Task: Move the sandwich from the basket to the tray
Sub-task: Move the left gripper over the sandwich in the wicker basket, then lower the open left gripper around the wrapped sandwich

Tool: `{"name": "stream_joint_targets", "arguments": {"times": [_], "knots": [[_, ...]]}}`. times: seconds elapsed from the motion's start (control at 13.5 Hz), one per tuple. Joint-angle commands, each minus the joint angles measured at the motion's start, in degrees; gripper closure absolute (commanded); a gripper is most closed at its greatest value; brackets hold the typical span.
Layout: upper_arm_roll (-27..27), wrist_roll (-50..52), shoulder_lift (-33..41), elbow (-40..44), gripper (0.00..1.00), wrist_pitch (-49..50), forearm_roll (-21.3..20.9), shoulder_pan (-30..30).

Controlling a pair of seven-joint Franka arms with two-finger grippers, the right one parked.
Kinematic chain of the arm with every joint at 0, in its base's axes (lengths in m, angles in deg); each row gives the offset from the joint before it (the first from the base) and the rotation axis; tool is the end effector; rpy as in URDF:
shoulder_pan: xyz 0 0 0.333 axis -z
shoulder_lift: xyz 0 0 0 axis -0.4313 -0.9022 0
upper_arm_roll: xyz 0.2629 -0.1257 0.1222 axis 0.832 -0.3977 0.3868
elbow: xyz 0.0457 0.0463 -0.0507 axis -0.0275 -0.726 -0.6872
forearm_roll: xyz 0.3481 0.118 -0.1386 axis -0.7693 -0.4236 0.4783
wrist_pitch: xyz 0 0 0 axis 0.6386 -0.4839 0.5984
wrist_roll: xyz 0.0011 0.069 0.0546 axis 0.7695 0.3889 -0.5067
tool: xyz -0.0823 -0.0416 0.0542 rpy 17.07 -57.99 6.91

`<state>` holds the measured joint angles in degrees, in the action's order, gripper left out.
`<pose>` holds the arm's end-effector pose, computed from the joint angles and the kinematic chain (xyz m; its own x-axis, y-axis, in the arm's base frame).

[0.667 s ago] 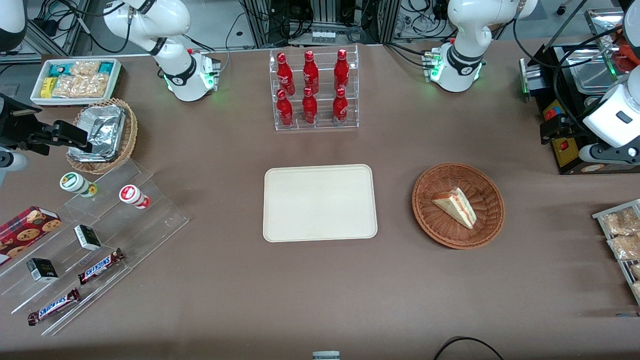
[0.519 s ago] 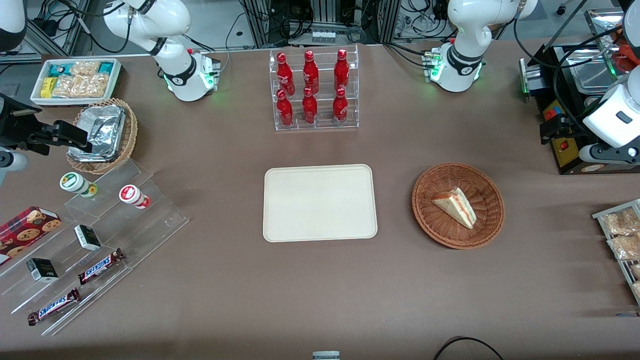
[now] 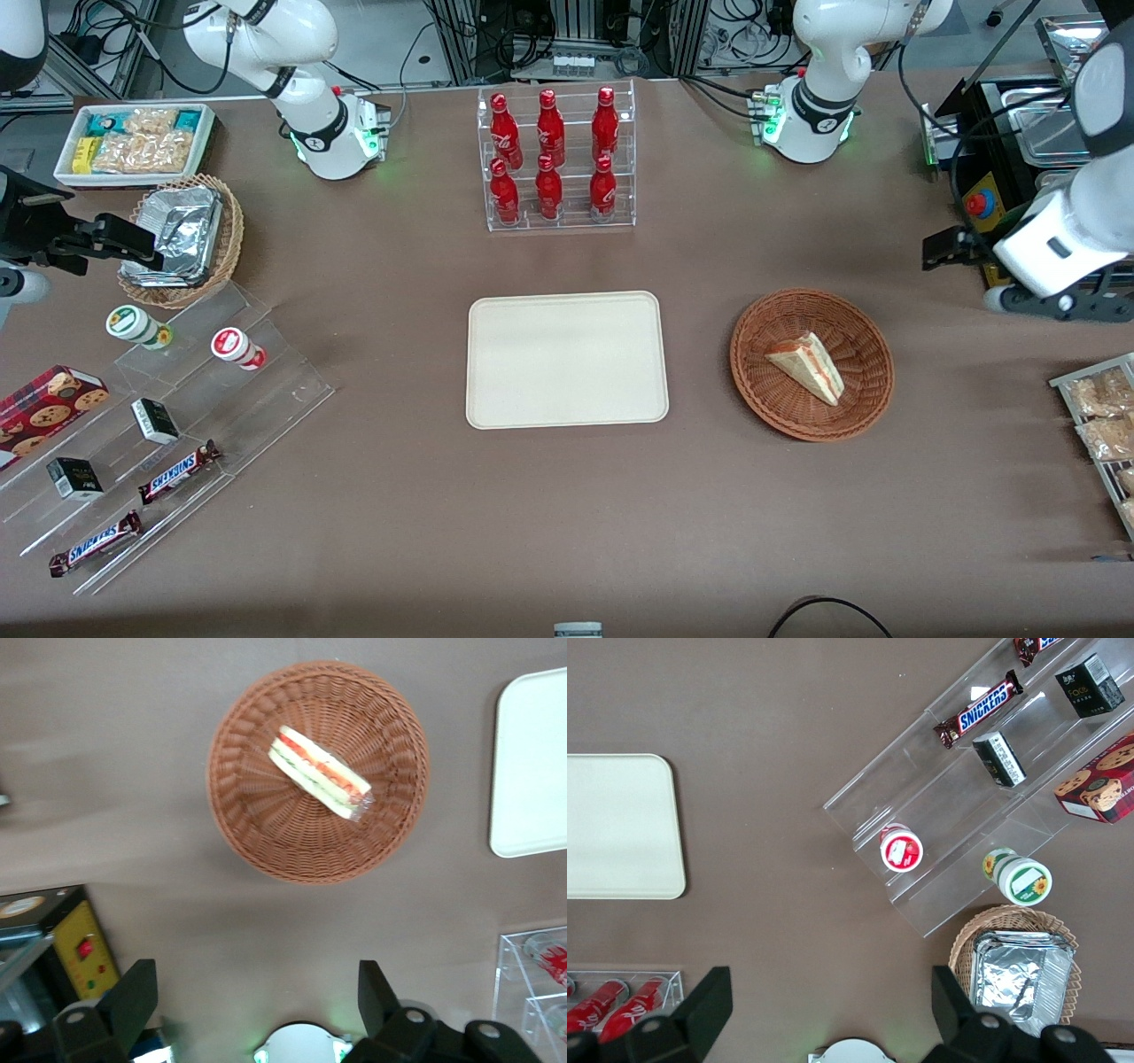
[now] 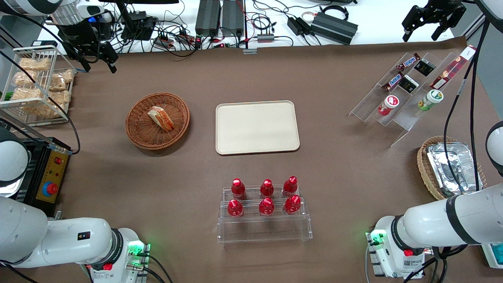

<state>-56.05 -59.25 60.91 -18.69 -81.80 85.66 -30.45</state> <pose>0.5676 -0.0261 0.5391 0.9612 -0.1386 -0.2385 -0.1335 -0.9903 0.0374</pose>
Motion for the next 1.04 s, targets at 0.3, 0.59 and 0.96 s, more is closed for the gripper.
{"name": "stream_joint_targets", "arguments": {"times": [0.3,0.59,0.96], "knots": [[-0.30,3.84,-3.51,-6.20,0.00,-7.28,0.52,3.57],[-0.21,12.18,-2.99,-13.32,0.00,-16.59,-0.18,7.17],[-0.21,24.75,-1.32,-21.93,0.00,-27.23,-1.94,8.15]]}}
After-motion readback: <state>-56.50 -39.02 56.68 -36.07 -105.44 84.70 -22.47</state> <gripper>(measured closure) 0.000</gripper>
